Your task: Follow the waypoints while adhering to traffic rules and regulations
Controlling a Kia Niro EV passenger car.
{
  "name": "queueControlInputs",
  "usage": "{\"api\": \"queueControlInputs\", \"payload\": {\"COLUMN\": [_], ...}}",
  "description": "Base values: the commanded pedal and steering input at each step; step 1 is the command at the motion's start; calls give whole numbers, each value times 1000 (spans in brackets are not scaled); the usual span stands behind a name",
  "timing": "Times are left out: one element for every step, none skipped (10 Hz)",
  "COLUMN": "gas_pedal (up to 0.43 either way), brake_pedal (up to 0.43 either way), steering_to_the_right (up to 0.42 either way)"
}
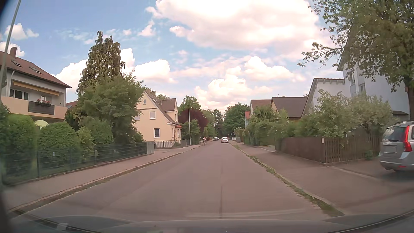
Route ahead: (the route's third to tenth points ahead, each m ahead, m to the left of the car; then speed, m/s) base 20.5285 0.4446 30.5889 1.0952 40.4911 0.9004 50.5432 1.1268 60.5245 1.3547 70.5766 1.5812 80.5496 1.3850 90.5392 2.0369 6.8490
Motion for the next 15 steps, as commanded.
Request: {"api": "queueControlInputs", "payload": {"gas_pedal": [79,79,87,110,110,110,87,87,87,67,67,59,59,59,59], "brake_pedal": [18,18,18,18,18,18,18,18,18,18,18,18,18,18,18], "steering_to_the_right": [5,0,0,0,1,1,1,1,1,4,5,5,5,5,5]}}
